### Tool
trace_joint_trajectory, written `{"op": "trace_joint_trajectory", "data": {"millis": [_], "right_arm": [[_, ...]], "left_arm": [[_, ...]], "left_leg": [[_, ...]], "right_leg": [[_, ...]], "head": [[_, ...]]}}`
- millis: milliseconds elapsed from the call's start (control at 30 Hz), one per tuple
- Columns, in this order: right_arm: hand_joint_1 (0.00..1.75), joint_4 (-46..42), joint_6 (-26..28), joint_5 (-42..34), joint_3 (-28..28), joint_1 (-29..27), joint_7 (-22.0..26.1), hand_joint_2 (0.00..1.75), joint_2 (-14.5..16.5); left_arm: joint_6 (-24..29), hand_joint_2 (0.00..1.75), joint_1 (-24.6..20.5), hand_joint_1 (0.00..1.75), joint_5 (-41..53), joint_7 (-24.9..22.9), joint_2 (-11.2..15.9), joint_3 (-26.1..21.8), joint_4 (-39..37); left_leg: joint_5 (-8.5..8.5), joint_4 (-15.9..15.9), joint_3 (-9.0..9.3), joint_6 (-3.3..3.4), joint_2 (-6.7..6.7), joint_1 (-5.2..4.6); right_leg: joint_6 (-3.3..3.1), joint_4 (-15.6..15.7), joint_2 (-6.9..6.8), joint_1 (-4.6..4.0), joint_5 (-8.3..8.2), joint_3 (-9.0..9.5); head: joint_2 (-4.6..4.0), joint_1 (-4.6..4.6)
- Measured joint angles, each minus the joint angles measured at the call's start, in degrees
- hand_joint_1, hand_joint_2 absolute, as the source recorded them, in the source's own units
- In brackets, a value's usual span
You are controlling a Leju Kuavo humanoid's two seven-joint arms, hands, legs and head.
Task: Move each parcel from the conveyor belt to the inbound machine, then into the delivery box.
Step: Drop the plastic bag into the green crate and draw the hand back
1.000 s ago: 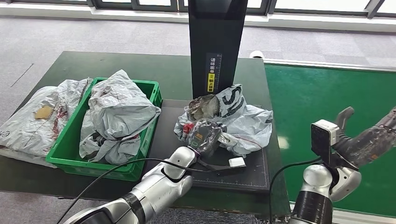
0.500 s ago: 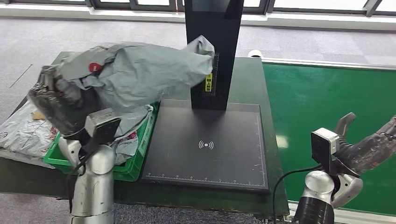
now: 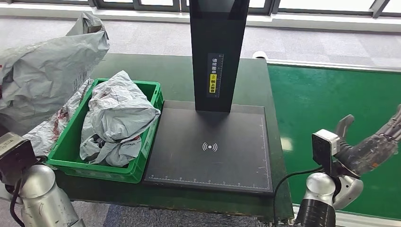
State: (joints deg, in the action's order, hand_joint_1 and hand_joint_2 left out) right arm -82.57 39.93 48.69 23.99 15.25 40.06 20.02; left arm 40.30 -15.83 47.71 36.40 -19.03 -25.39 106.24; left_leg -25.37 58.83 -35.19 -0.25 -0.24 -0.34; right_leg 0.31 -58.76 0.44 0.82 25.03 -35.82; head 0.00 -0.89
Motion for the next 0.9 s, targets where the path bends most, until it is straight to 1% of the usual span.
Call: {"op": "trace_joint_trajectory", "data": {"millis": [100,167,233,300,333,400,467,533,633,733,900], "right_arm": [[0.00,0.2,0.0,0.0,-0.1,-0.1,0.0,1.75,0.1],[0.00,0.3,0.0,-0.3,-0.3,-0.3,0.0,1.75,0.2],[0.00,0.3,0.0,-0.6,-0.5,-0.8,-0.1,1.75,0.2],[0.00,0.3,0.0,-0.7,-0.8,-1.0,-0.3,1.75,0.2],[0.00,0.3,0.0,-0.7,-1.1,-1.0,-0.6,1.75,0.2],[0.00,0.3,0.0,-0.5,-1.4,-1.0,-1.2,1.75,0.2],[0.00,0.3,0.0,-0.3,-1.6,-1.0,-1.6,1.75,0.2],[0.00,0.3,0.0,-0.1,-1.9,-1.0,-1.8,1.75,0.2],[0.00,0.3,0.0,0.0,-2.3,-1.0,-2.0,1.75,0.2],[0.00,0.3,0.0,0.1,-2.5,-1.0,-2.1,1.75,0.2],[0.00,0.3,0.0,0.3,-3.0,-1.0,-2.8,1.75,0.1]], "left_arm": [[0.0,1.75,0.0,1.75,2.3,-0.1,-0.2,-2.8,-0.8],[-0.1,1.75,0.0,1.75,6.7,-2.9,-0.3,-3.3,-2.2],[-0.1,1.75,-0.2,1.75,14.9,-9.4,-0.3,-2.7,-6.3],[-0.4,1.75,-0.6,1.75,22.8,-17.4,-0.1,-0.8,-13.3],[-0.6,1.75,-1.0,1.75,25.3,-20.7,0.3,0.4,-17.2],[-1.3,1.75,-1.8,1.75,27.4,-25.8,1.2,2.8,-24.5],[-2.1,1.75,-2.7,1.75,27.9,-29.2,2.3,5.2,-31.0],[-2.8,1.75,-3.4,1.75,27.9,-31.2,3.4,7.4,-36.2],[-3.8,1.75,-4.1,1.75,27.9,-33.0,4.8,9.7,-41.5],[-4.2,1.75,-4.3,1.75,27.9,-33.8,5.6,11.1,-44.5],[-6.0,1.75,-4.4,1.75,28.0,-35.5,6.6,12.0,-47.0]], "left_leg": [[0.00,0.0,0.01,0.00,-0.01,0.00],[0.00,0.0,0.03,0.00,-0.02,-0.01],[0.01,0.0,0.06,0.02,-0.09,-0.04],[0.03,0.0,0.06,0.04,-0.18,-0.06],[0.04,0.0,0.06,0.04,-0.19,-0.06],[0.06,0.0,0.06,0.03,-0.13,-0.05],[0.07,0.0,0.06,0.03,-0.08,-0.06],[0.07,0.0,0.06,0.04,-0.06,-0.06],[0.07,0.0,0.05,0.04,-0.07,-0.06],[0.06,0.0,0.05,0.03,-0.06,-0.06],[0.04,0.0,0.04,0.03,-0.06,-0.05]], "right_leg": [[0.00,0.0,-0.01,0.00,0.00,-0.01],[0.00,0.0,-0.03,0.00,0.01,-0.02],[0.02,0.0,-0.10,0.03,0.02,0.02],[0.04,0.0,-0.20,0.05,0.02,0.07],[0.04,0.0,-0.21,0.05,-0.01,0.07],[0.04,0.0,-0.16,0.05,-0.08,0.05],[0.04,0.0,-0.10,0.06,-0.12,0.03],[0.04,0.0,-0.08,0.06,-0.13,0.03],[0.04,0.0,-0.09,0.05,-0.12,0.03],[0.04,0.0,-0.09,0.05,-0.10,0.02],[0.03,0.0,-0.09,0.05,-0.07,0.01]], "head": [[0.00,-0.01],[0.00,-0.01],[0.00,-0.01],[0.00,0.00],[0.00,0.01],[0.00,0.01],[0.00,0.02],[0.00,0.01],[0.00,0.01],[0.00,0.01],[0.00,0.01]]}}
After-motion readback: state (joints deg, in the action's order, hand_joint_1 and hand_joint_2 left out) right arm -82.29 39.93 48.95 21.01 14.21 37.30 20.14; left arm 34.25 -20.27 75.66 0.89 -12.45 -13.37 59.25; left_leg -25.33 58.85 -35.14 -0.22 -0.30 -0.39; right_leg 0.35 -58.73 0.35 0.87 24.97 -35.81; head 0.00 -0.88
